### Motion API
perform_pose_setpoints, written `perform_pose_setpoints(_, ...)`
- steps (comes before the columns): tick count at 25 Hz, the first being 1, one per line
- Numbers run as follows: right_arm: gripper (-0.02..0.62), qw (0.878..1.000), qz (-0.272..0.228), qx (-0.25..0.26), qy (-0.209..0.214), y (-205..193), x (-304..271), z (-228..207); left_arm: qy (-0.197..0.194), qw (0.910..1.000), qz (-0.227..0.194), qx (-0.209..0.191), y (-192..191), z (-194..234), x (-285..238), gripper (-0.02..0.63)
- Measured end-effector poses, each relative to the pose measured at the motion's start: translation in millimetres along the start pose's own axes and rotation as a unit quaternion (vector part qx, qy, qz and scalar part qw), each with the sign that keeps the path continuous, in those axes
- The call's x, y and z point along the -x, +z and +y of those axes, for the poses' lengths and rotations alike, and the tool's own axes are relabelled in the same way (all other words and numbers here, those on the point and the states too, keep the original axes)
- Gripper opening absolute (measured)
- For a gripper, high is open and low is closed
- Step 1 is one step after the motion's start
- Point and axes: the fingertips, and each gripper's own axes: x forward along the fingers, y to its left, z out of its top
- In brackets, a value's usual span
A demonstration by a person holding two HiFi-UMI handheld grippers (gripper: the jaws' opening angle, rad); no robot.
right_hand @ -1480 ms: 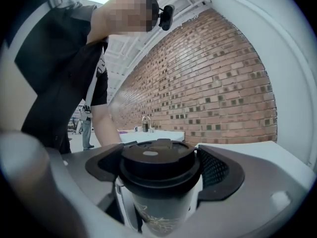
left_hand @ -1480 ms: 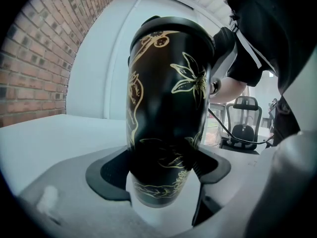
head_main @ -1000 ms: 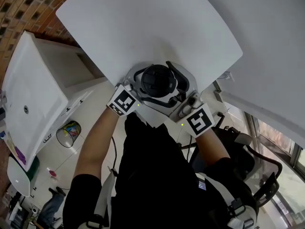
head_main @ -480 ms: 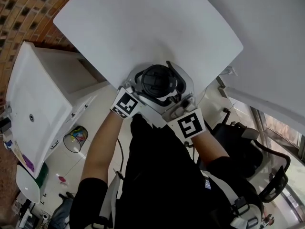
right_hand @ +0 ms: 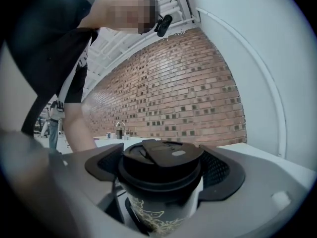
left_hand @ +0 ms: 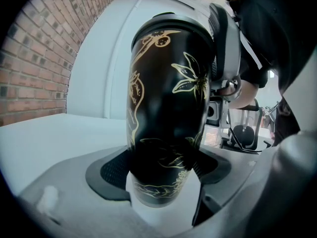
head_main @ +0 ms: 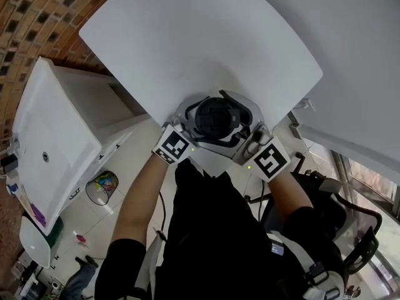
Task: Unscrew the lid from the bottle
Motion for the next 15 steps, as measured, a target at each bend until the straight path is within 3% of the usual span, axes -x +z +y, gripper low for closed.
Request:
perform_pose_setpoints(4,0.465,0.996,0.028,0.002,0.083,-3.4,-0.2,4.5,0.000,1.0000,0.000,-0.001,0.2,0.4,0.3,0.383)
perform_pose_setpoints(7,0.466,0.991,0.044,0.017,0.123,-3.9,-1.1,6.4,0.000,1.0000,0.000,-0.001,0.7,0.6,0.1,0.383)
perform_pose_setpoints(12,0.466,0.991,0.036,0.014,0.125,-2.8,-1.9,6.8,-0.001,1.0000,-0.001,0.001,0.6,0.7,0.6,0.383)
perform_pose_setpoints(15,0.480,0.995,0.022,0.007,0.101,0.3,-1.9,5.0,-0.001,1.0000,-0.001,0.002,0.6,0.9,0.3,0.383)
